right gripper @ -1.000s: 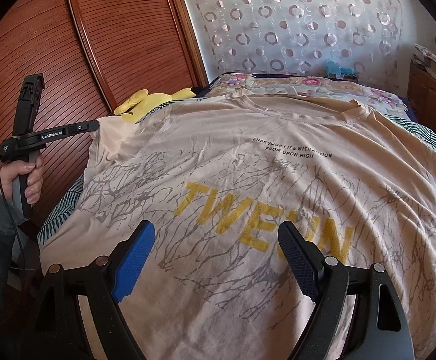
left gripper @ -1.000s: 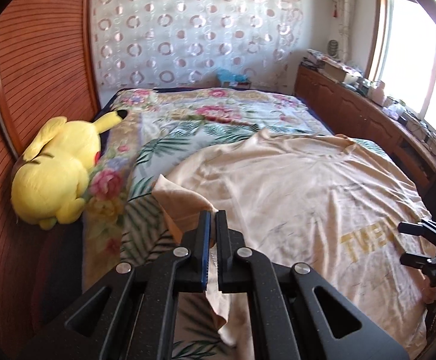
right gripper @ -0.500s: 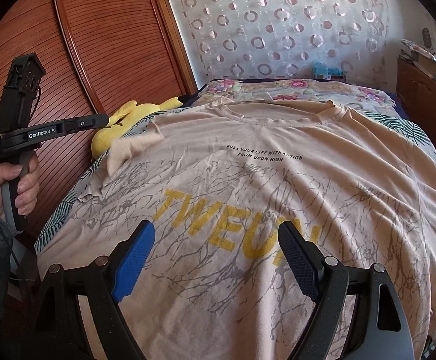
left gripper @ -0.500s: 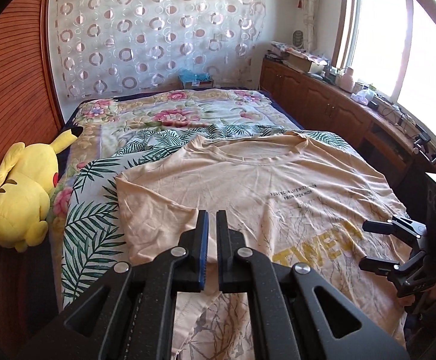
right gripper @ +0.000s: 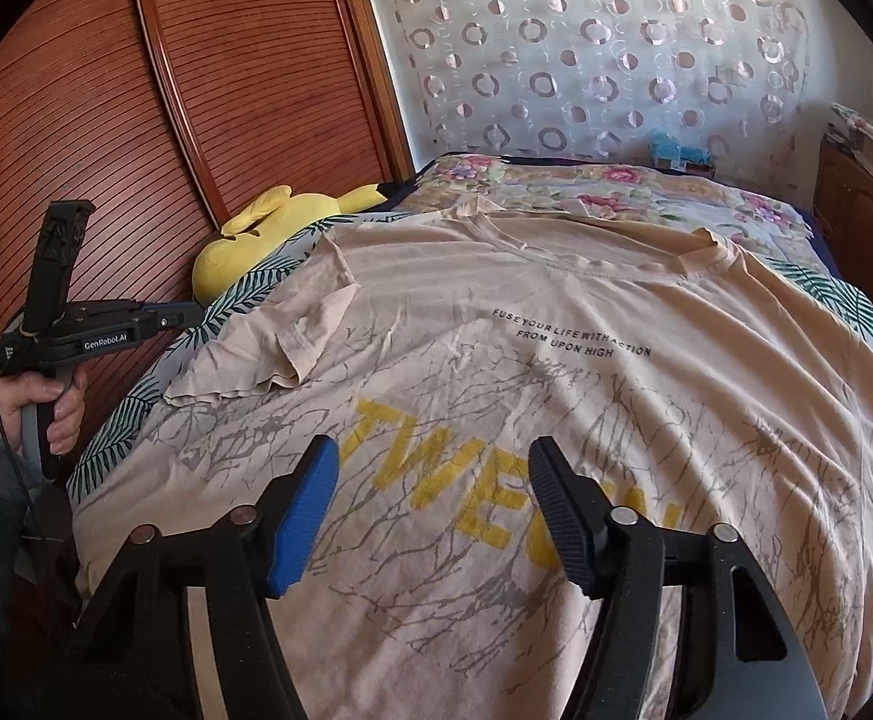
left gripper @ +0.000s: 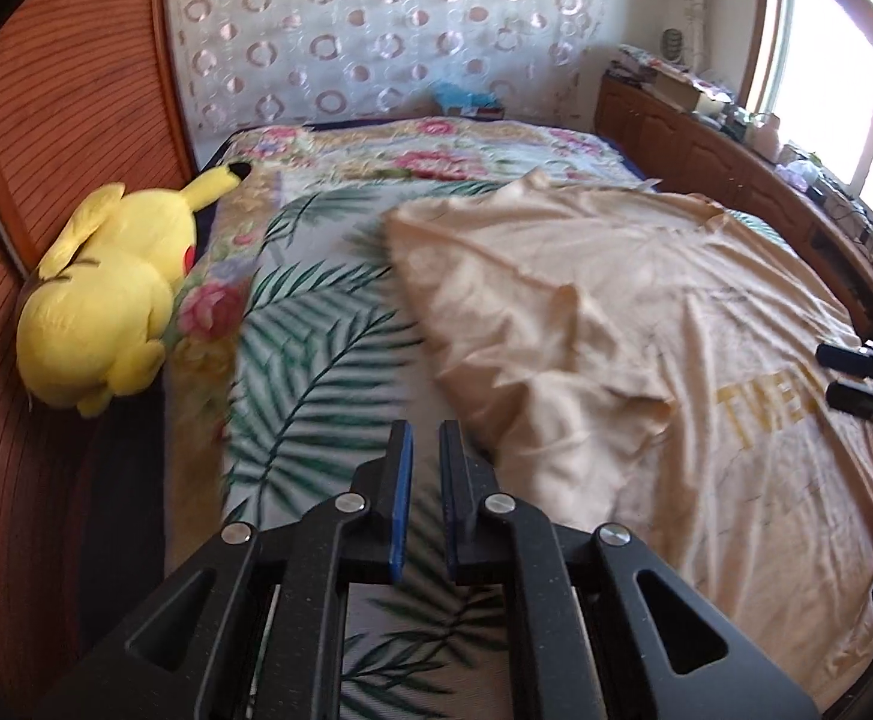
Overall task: Fold small clothes
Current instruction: 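Fold the held side over toward the shirt's middle, open left tool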
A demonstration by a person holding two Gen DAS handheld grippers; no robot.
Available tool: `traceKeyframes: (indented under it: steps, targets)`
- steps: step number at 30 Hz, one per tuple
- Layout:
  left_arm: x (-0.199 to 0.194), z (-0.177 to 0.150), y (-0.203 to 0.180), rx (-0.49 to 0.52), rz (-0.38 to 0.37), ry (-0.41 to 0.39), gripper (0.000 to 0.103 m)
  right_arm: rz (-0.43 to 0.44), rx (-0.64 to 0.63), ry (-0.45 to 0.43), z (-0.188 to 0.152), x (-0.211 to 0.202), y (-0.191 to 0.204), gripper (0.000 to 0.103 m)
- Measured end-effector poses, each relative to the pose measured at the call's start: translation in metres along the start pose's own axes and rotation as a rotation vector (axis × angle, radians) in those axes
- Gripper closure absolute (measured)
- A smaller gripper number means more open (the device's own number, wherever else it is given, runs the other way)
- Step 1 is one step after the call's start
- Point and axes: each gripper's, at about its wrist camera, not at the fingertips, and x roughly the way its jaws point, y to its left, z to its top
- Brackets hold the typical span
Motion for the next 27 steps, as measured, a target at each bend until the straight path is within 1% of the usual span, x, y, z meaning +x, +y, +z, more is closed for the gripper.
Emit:
traceKeyframes:
  steps: [4, 8, 12, 13, 14, 15, 16, 18, 20, 21, 23, 24, 26, 27]
  targets:
    - [0.011, -0.01, 0.018, -0.03, 0.014, 0.039, 0.094, 0.049, -0.004, 0.025, 0.019, 0.02, 0.006, 0.043]
    - [0.018, -0.014, 0.02, -0.024, 0.019, 0.053, 0.094, 0.06, -0.049, 0.038, 0.034, 0.044, 0.016, 0.044]
    - [0.019, -0.013, 0.017, -0.014, 0.017, 0.041, 0.088, 0.048, -0.118, 0.059, 0.048, 0.071, 0.032, 0.053]
    - [0.019, -0.014, 0.016, -0.009, 0.016, 0.038, 0.084, 0.049, -0.132, 0.068, 0.051, 0.078, 0.036, 0.056]
    - [0.019, -0.014, 0.014, 0.001, 0.014, 0.032, 0.075, 0.053, -0.145, 0.077, 0.053, 0.085, 0.04, 0.058]
    - [0.019, -0.015, 0.013, 0.016, 0.012, 0.025, 0.069, 0.058, -0.156, 0.089, 0.054, 0.091, 0.043, 0.06]
    - [0.02, -0.016, 0.009, 0.036, 0.014, 0.019, 0.06, 0.064, -0.162, 0.101, 0.056, 0.098, 0.045, 0.06]
    - [0.019, -0.018, 0.003, 0.071, 0.045, -0.003, 0.059, 0.085, -0.166, 0.123, 0.059, 0.109, 0.05, 0.061]
    - [0.019, -0.017, 0.002, 0.073, 0.052, -0.01, 0.057, 0.102, -0.167, 0.142, 0.062, 0.118, 0.053, 0.061]
    - [0.019, -0.017, 0.005, 0.062, 0.052, -0.01, 0.054, 0.108, -0.168, 0.148, 0.062, 0.121, 0.054, 0.061]
    - [0.02, -0.017, 0.011, 0.028, 0.048, -0.004, 0.045, 0.119, -0.181, 0.163, 0.064, 0.129, 0.059, 0.061]
    - [0.021, -0.016, 0.015, 0.009, 0.037, -0.001, 0.043, 0.123, -0.191, 0.171, 0.064, 0.132, 0.06, 0.061]
    - [0.022, -0.017, 0.015, 0.011, 0.039, 0.003, 0.035, 0.115, -0.212, 0.191, 0.066, 0.141, 0.064, 0.062]
    - [0.022, -0.017, 0.014, 0.015, 0.045, 0.004, 0.034, 0.109, -0.221, 0.203, 0.066, 0.145, 0.066, 0.063]
